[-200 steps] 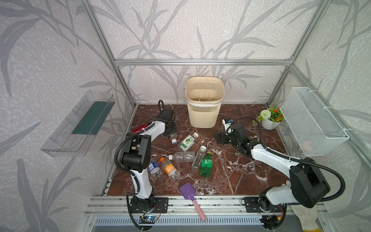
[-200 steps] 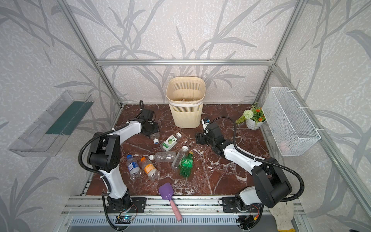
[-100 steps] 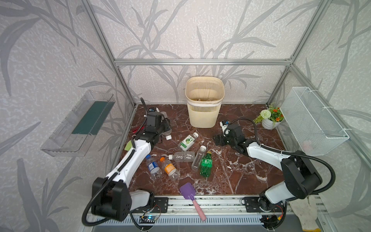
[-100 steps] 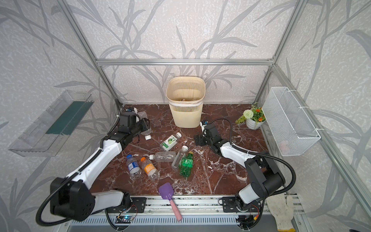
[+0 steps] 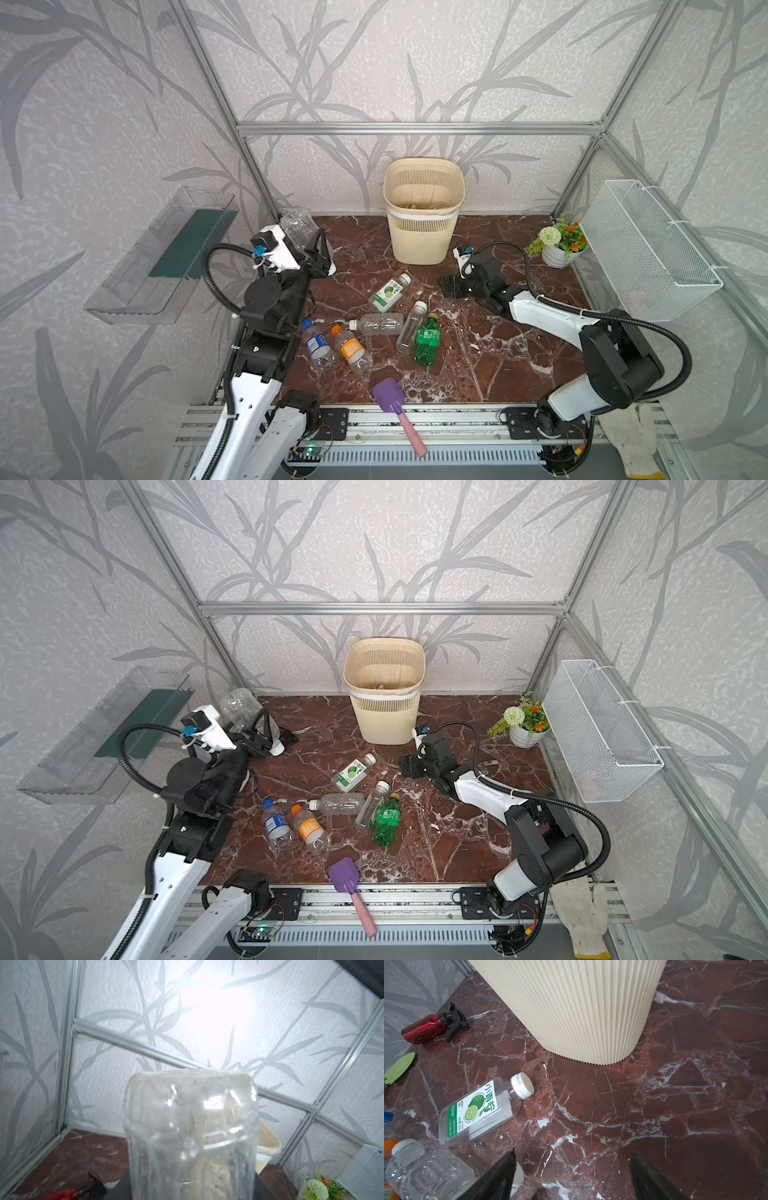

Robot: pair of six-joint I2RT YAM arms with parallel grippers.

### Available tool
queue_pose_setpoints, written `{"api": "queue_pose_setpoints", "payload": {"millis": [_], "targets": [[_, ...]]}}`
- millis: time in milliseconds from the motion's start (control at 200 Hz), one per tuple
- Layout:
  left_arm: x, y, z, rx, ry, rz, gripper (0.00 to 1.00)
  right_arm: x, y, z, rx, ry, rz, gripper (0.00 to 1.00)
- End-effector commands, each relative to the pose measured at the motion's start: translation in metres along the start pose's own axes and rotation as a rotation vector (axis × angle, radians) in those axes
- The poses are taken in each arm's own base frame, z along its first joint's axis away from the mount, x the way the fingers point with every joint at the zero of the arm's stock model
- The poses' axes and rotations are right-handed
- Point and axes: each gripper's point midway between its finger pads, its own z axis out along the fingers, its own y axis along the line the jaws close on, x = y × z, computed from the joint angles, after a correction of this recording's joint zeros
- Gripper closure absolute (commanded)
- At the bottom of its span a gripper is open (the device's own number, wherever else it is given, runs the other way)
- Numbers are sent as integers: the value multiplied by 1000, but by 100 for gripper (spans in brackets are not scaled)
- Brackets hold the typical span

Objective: Throw the plastic bottles in the bin
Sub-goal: 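Lift the clear ridged bottle with the left gripper and release it over the bin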

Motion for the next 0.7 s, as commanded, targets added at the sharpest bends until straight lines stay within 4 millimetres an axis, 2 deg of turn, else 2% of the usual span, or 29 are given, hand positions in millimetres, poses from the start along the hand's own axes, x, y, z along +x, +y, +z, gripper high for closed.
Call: {"api": "queue_pose_setpoints", "payload": {"millis": [0,270,425,600,695], "targets": [[-49,-21,-11,86,-185,50,43,-16,9,-3,-24,-34,10,14],[-95,-67,-21,293,-308,89,44,-23,13,-13,-7,-52,-13,15],[-113,-91,-16,391,-335,119,44,-23,16,-16,-3,-59,-19,15],[-118,-122,-10,504,-318,193,44,-24,17,-17,3,-64,-28,15],[-113,-135,-5,552,-278,262,44,-25,18,-17,-1,-66,-30,15]]}}
